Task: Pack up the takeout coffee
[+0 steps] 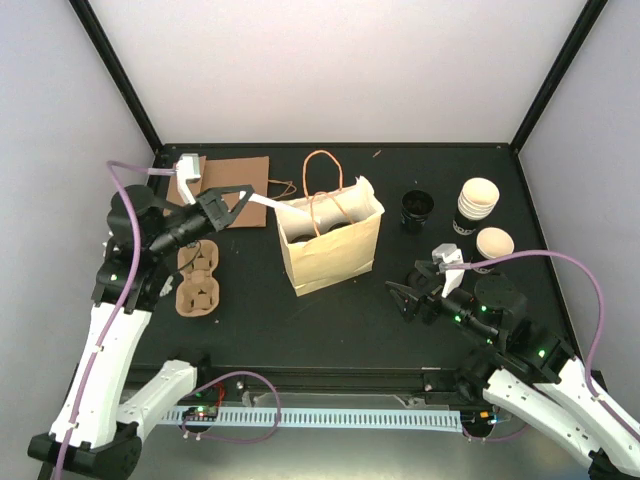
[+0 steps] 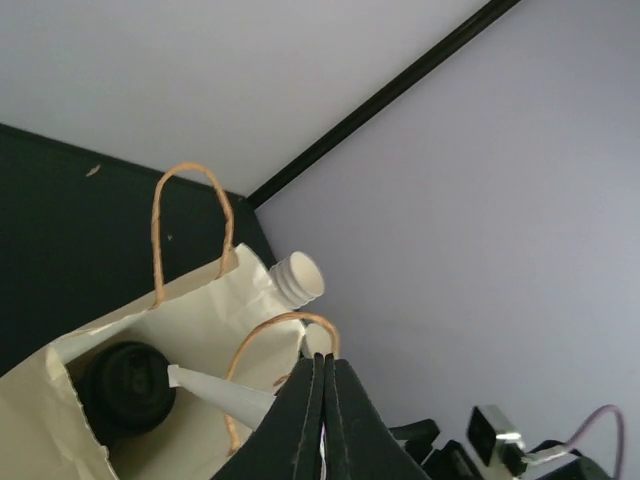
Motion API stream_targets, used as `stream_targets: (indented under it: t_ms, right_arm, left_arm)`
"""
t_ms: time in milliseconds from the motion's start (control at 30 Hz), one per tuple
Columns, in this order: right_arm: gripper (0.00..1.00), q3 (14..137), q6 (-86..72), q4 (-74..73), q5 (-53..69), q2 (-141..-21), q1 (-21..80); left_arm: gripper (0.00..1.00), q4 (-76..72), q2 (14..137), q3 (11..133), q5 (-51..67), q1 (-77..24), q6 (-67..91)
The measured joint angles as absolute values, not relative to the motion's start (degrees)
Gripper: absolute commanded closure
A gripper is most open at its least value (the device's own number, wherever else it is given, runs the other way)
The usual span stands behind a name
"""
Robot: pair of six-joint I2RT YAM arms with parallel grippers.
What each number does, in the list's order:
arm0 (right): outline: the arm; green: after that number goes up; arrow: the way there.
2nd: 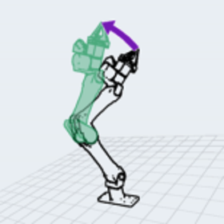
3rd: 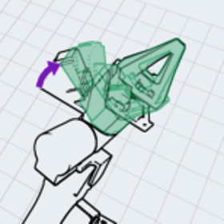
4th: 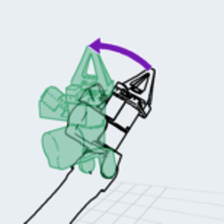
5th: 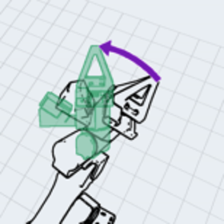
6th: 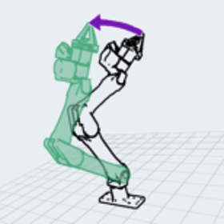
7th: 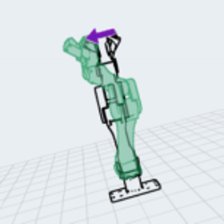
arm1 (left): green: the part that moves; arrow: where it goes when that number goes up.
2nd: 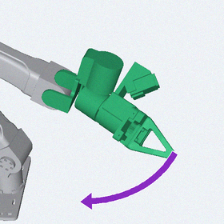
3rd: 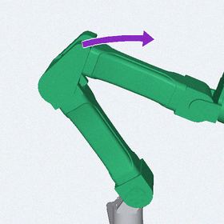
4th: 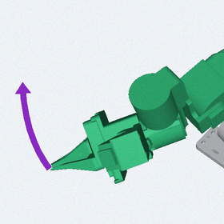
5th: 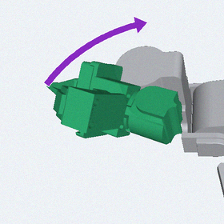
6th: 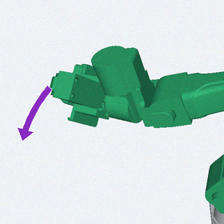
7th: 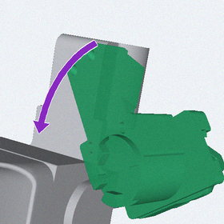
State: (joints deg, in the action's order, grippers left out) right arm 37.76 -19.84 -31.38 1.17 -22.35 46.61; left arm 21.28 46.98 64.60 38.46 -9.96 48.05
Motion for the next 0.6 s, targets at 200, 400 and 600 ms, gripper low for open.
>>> stream_targets:
  t_ms: [200,400,600]
  right_arm:
    - [0.0,37.76,-19.84,-31.38,1.17,-22.33,46.61]
    - [0.0,37.76,-19.84,-31.38,1.17,-22.33,46.61]
    - [0.0,37.76,-19.84,-31.38,1.19,-22.33,46.61]
  left_arm:
    - [0.14,25.63,51.79,66.46,33.41,-14.44,44.64]
    - [0.05,31.07,52.66,69.32,29.63,-14.76,40.88]
    - [0.01,39.72,49.08,75.75,16.36,-14.76,34.48]
